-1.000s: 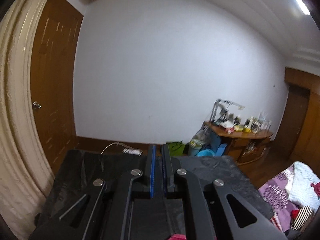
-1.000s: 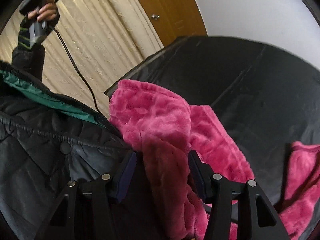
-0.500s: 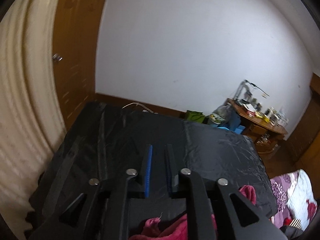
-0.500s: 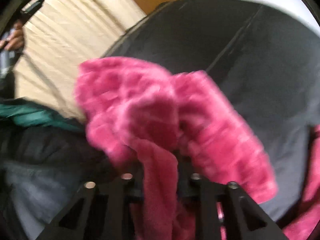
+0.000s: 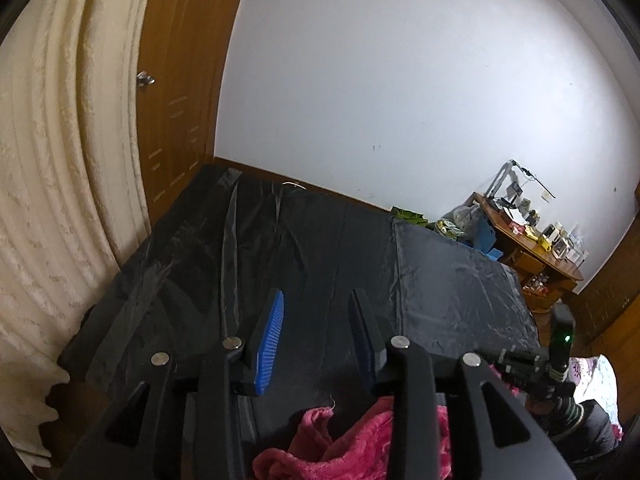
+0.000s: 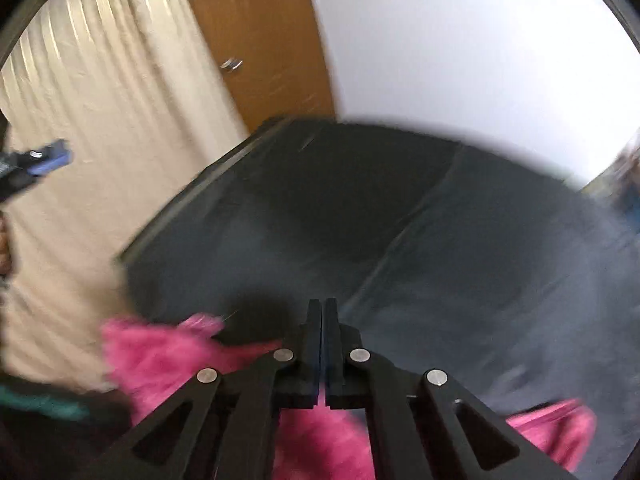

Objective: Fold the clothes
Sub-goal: 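Lower the fleece onto the bed and open the left gripper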

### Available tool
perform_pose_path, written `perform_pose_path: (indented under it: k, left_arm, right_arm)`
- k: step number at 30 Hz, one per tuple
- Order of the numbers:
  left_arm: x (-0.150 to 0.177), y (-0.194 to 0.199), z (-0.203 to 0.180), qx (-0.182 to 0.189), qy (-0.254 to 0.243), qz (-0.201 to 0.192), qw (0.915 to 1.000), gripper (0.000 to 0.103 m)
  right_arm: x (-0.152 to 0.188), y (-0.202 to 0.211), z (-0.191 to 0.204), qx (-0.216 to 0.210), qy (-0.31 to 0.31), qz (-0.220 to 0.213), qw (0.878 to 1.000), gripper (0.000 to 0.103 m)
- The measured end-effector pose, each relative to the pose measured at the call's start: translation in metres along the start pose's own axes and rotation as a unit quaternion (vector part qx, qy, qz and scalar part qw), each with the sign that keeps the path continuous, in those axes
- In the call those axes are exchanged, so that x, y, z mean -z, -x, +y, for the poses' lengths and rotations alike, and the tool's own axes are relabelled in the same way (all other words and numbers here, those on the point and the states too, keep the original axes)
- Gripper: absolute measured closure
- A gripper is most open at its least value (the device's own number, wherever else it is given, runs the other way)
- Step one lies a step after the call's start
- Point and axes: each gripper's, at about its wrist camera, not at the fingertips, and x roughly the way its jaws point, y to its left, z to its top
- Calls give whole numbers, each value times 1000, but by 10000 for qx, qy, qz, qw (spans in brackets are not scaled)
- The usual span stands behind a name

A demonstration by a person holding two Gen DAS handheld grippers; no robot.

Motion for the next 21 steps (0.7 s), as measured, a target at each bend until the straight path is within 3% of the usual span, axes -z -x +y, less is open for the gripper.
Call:
perform_pose_path:
  k: [3,5,6,7,13,17,21]
  left_arm:
    - [0,-4,7,69,56,5,10000,65]
    - [1,-9,7,176,-87,111,9997,63]
    - [3,-12,7,255,-180,206,9993,56]
    - [6,-16,8,355,-287,344,9984,45]
    - [58,-49,20,883,-758,1562,9808,28]
    - [100,-73,32,1235,-877,2378,9594,28]
    - [132,-87,42,1712,-627,2869,9405,25]
  right_arm:
    - [17,-25,-4,-456,-196,731,9961,89]
    - [27,-40,-4,-839,-390,1013,9905,62]
    - [31,-44,-3,-993,-447,1069,9883,35]
    - [33,-46,-1,-1105,-476,1076,9869,28]
    - [37,-61,-11,-1440,-880,1055,9800,28]
    - [35,-88,-8,-1776,-1207,1342,9674,28]
    - [34,-115,15,-1760,-896,1842,9629,29]
